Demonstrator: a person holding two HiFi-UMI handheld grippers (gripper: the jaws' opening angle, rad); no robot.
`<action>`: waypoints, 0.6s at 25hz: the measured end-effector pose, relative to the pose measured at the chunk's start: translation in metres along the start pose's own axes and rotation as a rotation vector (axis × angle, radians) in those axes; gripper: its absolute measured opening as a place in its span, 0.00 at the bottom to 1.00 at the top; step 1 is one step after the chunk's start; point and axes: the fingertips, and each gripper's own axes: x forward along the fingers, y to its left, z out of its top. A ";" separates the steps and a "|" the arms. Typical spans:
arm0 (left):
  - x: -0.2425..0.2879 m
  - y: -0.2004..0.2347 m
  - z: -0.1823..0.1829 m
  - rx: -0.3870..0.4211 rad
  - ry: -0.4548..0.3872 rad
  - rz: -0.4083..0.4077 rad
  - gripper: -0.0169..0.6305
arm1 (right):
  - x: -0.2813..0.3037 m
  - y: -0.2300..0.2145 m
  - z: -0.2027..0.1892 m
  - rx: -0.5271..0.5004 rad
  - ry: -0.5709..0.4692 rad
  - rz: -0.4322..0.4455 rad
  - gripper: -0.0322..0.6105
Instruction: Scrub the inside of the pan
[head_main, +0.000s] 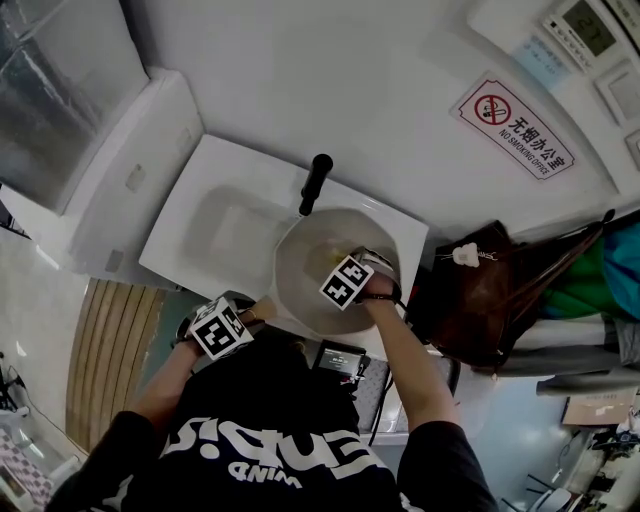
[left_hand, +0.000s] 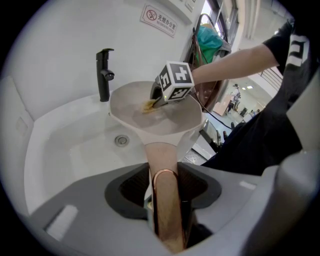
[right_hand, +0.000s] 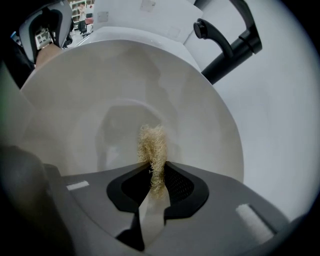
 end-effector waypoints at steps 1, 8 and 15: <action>0.000 0.000 0.000 0.001 0.000 0.000 0.29 | -0.001 0.004 0.002 -0.008 -0.008 0.001 0.16; 0.000 0.000 -0.003 -0.005 0.014 0.006 0.29 | -0.010 0.032 0.025 0.006 -0.092 0.064 0.16; 0.002 0.002 -0.003 0.000 0.010 0.021 0.29 | -0.018 0.056 0.035 -0.049 -0.110 0.092 0.16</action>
